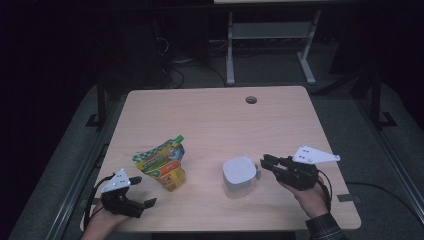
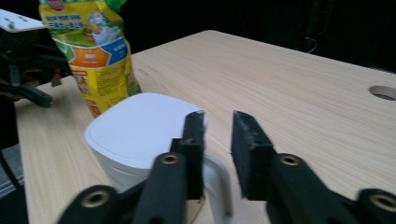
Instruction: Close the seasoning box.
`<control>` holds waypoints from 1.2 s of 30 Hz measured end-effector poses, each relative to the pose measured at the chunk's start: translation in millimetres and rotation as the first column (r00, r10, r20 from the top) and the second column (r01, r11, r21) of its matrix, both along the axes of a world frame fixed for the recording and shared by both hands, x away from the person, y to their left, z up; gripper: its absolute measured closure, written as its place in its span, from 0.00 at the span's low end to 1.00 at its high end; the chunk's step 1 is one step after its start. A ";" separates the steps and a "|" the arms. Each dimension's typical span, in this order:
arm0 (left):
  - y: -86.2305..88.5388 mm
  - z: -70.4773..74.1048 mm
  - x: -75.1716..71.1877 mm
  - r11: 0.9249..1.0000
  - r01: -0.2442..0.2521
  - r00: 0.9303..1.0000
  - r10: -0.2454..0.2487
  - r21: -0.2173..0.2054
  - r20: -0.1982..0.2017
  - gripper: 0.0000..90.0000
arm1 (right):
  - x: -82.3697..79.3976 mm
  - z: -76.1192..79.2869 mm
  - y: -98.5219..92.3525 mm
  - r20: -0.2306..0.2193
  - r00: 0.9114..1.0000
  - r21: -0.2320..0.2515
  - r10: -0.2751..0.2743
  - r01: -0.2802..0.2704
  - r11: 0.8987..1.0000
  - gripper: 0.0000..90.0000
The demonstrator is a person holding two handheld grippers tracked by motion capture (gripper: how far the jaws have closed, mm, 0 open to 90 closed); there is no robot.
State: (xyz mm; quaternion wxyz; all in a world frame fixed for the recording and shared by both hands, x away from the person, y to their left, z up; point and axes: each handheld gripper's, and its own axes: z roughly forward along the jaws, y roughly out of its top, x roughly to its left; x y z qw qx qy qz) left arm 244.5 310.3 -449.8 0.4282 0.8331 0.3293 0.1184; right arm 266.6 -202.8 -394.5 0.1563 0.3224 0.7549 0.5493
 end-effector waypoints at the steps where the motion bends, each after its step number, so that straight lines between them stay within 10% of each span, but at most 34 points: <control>1: 0.0 0.2 -0.2 1.000 0.000 1.000 0.000 -0.005 0.002 0.03 | -0.3 -0.6 -1.4 -0.003 1.000 -0.003 -0.014 0.014 1.000 0.75; 36: -0.3 1.6 -3.3 0.999 -0.006 0.999 0.007 -0.032 0.033 0.04 | -19.3 -68.0 -42.4 -0.085 0.978 -0.162 -0.192 0.177 0.971 0.19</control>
